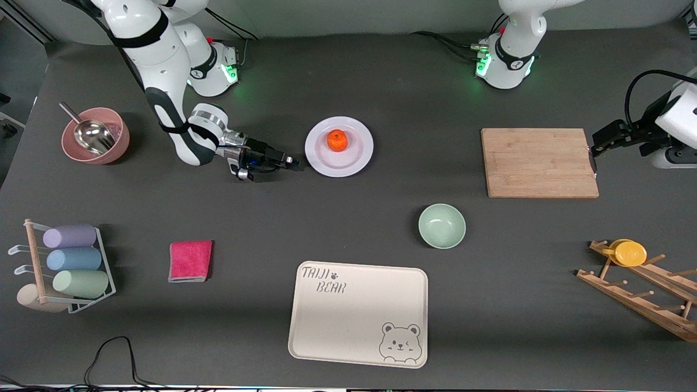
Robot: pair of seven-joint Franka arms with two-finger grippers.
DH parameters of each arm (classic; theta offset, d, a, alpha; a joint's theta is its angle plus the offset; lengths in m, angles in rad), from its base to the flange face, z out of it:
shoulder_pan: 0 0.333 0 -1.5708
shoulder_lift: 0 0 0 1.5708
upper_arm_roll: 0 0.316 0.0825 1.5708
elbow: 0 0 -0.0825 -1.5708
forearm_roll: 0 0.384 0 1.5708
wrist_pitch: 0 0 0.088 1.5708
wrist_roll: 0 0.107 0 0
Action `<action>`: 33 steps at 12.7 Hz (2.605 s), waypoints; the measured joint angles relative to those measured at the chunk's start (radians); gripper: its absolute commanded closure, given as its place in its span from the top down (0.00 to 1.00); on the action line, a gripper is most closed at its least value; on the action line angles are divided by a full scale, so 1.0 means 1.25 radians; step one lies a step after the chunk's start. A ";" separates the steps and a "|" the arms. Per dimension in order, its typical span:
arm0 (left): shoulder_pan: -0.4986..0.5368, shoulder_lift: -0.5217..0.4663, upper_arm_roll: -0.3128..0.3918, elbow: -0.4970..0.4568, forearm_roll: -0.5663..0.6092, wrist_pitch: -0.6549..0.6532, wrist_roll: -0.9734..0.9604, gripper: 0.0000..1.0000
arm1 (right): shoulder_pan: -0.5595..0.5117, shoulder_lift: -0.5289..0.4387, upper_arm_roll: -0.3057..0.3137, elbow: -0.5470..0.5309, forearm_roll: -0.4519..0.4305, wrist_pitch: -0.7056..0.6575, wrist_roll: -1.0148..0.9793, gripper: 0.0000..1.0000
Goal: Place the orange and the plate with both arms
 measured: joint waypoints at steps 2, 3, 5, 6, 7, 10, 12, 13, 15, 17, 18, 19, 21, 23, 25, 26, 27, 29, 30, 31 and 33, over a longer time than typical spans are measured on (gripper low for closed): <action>0.000 0.000 -0.001 0.000 0.000 0.003 0.001 1.00 | 0.012 -0.005 0.000 0.000 0.007 0.007 0.002 0.99; -0.001 0.000 -0.003 0.000 0.000 0.003 0.001 1.00 | 0.015 -0.005 0.000 0.000 0.011 0.008 -0.001 0.99; -0.002 -0.002 -0.011 -0.003 0.000 0.002 0.002 1.00 | 0.015 -0.005 0.000 -0.002 0.013 0.009 -0.018 0.98; -0.003 -0.005 -0.015 -0.008 0.000 0.002 0.002 1.00 | 0.015 -0.005 0.000 -0.003 0.014 0.009 -0.024 0.98; -0.004 -0.007 -0.017 -0.014 0.000 0.002 0.002 1.00 | 0.015 -0.005 0.001 -0.004 0.014 0.009 -0.032 0.98; -0.005 -0.009 -0.023 -0.040 0.000 0.016 0.004 1.00 | 0.053 -0.005 0.001 -0.008 0.072 0.009 -0.052 0.98; -0.007 -0.009 -0.028 -0.049 0.000 0.026 0.004 1.00 | 0.102 -0.005 0.002 -0.009 0.119 0.009 -0.061 0.98; -0.008 -0.009 -0.029 -0.050 0.000 0.027 0.004 1.00 | 0.117 -0.005 0.002 -0.010 0.128 0.011 -0.063 0.98; -0.008 -0.009 -0.028 -0.055 0.000 0.027 0.004 1.00 | 0.122 -0.004 0.001 -0.015 0.132 0.014 -0.085 0.92; -0.007 -0.009 -0.027 -0.065 0.000 0.032 0.003 1.00 | 0.121 0.000 0.000 -0.021 0.133 0.014 -0.107 0.68; -0.006 -0.009 -0.024 -0.065 0.000 0.033 0.003 1.00 | 0.121 0.000 0.000 -0.023 0.133 0.014 -0.122 0.52; -0.005 -0.009 -0.019 -0.065 0.000 0.033 0.003 1.00 | 0.121 0.002 0.000 -0.026 0.133 0.014 -0.146 0.37; 0.003 -0.009 -0.012 -0.065 -0.001 0.033 0.001 1.00 | 0.121 0.011 0.000 -0.030 0.152 0.011 -0.200 0.08; 0.005 -0.010 -0.013 -0.062 -0.004 0.034 -0.022 1.00 | 0.120 0.028 -0.002 -0.037 0.171 -0.023 -0.241 0.00; 0.003 -0.011 -0.022 -0.061 -0.005 0.040 -0.059 1.00 | 0.115 0.055 -0.004 -0.039 0.178 -0.075 -0.256 0.00; 0.003 -0.011 -0.025 -0.061 -0.005 0.042 -0.067 1.00 | 0.111 0.060 -0.004 -0.041 0.178 -0.090 -0.258 0.00; 0.003 -0.011 -0.024 -0.061 -0.005 0.042 -0.069 1.00 | 0.110 0.060 -0.004 -0.041 0.178 -0.093 -0.258 0.00; 0.004 -0.011 -0.021 -0.061 -0.005 0.043 -0.070 1.00 | 0.109 0.060 -0.004 -0.040 0.179 -0.093 -0.240 0.00; 0.004 -0.011 -0.021 -0.061 -0.005 0.043 -0.070 1.00 | 0.107 0.060 -0.004 -0.038 0.179 -0.093 -0.218 0.00; 0.004 -0.011 -0.021 -0.062 -0.005 0.043 -0.070 1.00 | 0.105 0.060 -0.005 -0.035 0.180 -0.092 -0.192 0.00; 0.004 -0.011 -0.020 -0.062 -0.005 0.043 -0.070 1.00 | 0.104 0.055 -0.008 -0.009 0.181 -0.065 -0.117 0.00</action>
